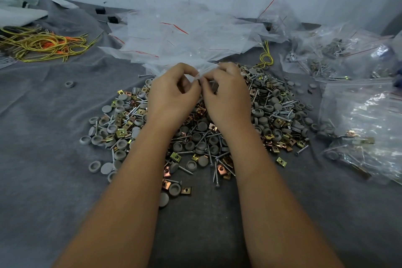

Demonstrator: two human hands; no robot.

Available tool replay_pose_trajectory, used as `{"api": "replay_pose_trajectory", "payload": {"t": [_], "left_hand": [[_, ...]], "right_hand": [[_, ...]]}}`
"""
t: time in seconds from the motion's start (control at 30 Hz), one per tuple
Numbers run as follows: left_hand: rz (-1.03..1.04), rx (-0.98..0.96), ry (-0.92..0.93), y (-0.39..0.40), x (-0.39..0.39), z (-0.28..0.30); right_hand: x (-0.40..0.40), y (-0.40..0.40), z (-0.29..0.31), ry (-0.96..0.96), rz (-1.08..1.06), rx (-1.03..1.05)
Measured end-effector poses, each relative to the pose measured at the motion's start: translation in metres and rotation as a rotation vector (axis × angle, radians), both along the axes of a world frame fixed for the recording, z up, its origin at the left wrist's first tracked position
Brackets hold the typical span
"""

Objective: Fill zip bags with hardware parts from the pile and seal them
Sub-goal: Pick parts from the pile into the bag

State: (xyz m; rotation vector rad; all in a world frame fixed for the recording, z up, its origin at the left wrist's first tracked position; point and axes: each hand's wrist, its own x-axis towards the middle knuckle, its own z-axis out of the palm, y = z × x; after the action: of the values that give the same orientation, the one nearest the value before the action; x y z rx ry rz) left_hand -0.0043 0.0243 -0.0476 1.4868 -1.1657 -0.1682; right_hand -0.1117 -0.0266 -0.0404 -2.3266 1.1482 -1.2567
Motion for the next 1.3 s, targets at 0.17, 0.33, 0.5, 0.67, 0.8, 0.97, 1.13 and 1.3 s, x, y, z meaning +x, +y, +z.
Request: {"api": "replay_pose_trajectory", "payload": {"t": [0.17,0.33,0.5,0.67,0.8,0.97,1.13,1.3], "left_hand": [[0.078,-0.061,-0.02,0.002,0.0,0.002],[0.205,-0.125,0.057,0.002,0.003,0.002],[0.335,-0.26,0.312,0.002,0.01,0.009],[0.422,-0.389,0.305,0.008,0.007,0.014],[0.445,-0.38,0.289,0.007,0.009,0.013],[0.342,-0.168,0.328,0.002,0.012,0.007],[0.336,-0.103,0.324,0.001,0.012,0.006],[0.311,-0.064,0.327,0.001,0.012,0.005]], "right_hand": [[-0.001,0.001,0.003,0.034,0.027,0.029],[0.001,0.005,0.002,-0.086,0.148,0.075],[0.0,0.008,0.004,-0.27,0.166,0.105],[-0.002,0.006,0.004,-0.067,0.125,0.131],[0.0,0.005,0.0,0.294,0.13,0.032],[-0.001,0.003,-0.006,0.527,0.082,-0.025],[0.001,0.002,-0.006,0.533,0.084,-0.014],[0.0,0.001,-0.009,0.624,0.105,0.024]]}}
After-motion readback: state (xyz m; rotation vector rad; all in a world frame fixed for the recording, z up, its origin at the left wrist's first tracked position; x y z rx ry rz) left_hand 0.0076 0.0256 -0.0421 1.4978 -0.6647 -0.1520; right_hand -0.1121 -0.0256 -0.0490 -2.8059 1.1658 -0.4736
